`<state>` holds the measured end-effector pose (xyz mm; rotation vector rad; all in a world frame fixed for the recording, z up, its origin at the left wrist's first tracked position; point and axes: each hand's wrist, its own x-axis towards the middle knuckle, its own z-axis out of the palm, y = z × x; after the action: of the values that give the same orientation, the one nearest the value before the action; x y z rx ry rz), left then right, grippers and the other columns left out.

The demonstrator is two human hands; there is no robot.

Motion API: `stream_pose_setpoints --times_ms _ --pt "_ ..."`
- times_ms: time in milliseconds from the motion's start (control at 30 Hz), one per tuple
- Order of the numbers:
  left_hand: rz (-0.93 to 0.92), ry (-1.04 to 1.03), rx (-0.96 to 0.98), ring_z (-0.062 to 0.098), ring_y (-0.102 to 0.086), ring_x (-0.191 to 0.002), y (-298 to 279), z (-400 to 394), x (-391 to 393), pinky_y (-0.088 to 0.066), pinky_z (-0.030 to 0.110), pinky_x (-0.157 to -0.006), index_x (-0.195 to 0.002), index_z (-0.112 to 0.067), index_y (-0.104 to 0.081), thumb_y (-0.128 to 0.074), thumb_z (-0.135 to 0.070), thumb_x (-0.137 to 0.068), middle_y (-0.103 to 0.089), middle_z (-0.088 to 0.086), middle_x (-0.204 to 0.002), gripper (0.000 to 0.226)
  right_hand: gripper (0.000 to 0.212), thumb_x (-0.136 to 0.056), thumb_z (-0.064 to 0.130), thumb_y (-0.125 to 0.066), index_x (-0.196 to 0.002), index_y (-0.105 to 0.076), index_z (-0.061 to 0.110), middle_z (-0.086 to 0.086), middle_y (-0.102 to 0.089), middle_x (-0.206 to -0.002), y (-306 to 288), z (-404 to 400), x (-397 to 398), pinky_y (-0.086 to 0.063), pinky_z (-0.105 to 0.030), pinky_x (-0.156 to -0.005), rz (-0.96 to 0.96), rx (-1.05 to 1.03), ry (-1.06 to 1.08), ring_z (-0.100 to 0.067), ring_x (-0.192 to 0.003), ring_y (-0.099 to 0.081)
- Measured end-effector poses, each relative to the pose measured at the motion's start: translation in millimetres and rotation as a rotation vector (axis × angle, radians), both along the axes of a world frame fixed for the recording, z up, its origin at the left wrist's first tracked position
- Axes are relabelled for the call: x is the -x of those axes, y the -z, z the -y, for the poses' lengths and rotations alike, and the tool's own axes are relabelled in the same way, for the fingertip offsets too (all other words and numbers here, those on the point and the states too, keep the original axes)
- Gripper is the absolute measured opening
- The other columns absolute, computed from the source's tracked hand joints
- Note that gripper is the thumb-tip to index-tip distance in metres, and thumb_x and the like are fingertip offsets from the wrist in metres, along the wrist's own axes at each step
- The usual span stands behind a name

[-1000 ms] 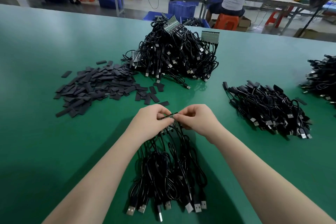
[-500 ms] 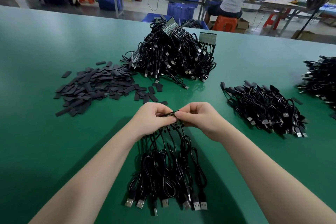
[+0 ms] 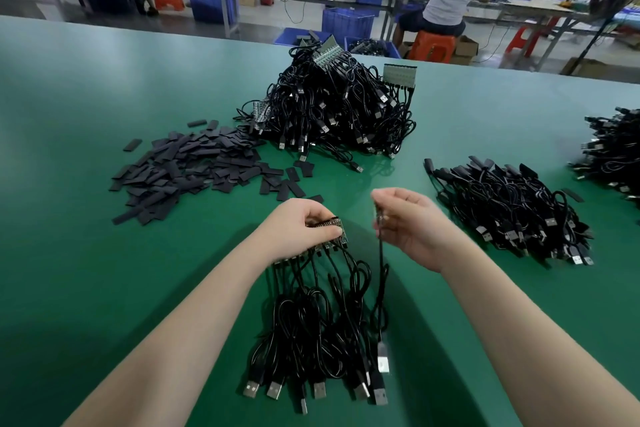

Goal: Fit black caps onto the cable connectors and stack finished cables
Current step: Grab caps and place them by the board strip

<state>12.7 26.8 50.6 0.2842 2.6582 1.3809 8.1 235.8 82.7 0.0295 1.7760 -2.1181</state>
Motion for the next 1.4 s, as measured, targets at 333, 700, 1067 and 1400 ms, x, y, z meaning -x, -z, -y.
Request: stream_pose_setpoints --times_ms 333,700,1067,1400 --pt "-0.2 -0.127 0.086 0.005 -0.056 -0.109 15.0 -33.4 1.5 -0.046 0.032 -0.101 -0.14 -0.029 -0.048 -0.061 -0.039 -0.092 -0.059 -0.014 -0.123 0.051 0.012 -0.095 0.018 -0.062 -0.088 -0.06 0.029 0.009 -0.065 -0.074 -72.4 33.0 -19.7 -0.054 -0.027 -0.061 -0.876 -0.136 0.43 -0.016 -0.065 -0.069" --pt "-0.599 -0.564 -0.113 0.0 -0.055 -0.094 -19.3 17.2 -8.6 -0.044 0.019 -0.082 -0.122 -0.025 -0.059 -0.046 -0.026 -0.099 -0.06 -0.016 -0.108 0.026 0.007 -0.1 0.0 -0.05 -0.103 -0.055 0.003 -0.016 -0.066 -0.096 9.7 53.2 -14.0 -0.06 -0.024 -0.059 0.208 0.021 0.263 -0.015 -0.067 -0.073" --pt "-0.281 -0.206 0.376 0.016 -0.059 -0.098 28.7 7.2 -16.3 -0.049 0.032 -0.076 -0.122 -0.026 -0.066 -0.054 -0.026 -0.097 -0.064 -0.005 -0.108 0.028 0.017 -0.098 0.018 -0.054 -0.106 -0.069 0.022 0.006 -0.074 -0.099 22.2 73.3 33.3 -0.054 -0.018 -0.06 -0.408 -0.82 0.072 -0.003 -0.065 -0.066" --pt "-0.515 -0.265 0.432 0.021 -0.067 -0.085 19.1 16.9 -31.6 -0.047 0.036 -0.077 -0.091 -0.021 -0.072 -0.067 -0.008 -0.085 -0.071 -0.009 -0.103 0.016 0.037 -0.099 0.029 -0.057 -0.135 -0.059 0.026 -0.004 -0.061 -0.131 34.7 87.7 72.2 -0.052 -0.041 -0.095 -0.659 -1.475 -0.35 -0.026 -0.119 -0.056"
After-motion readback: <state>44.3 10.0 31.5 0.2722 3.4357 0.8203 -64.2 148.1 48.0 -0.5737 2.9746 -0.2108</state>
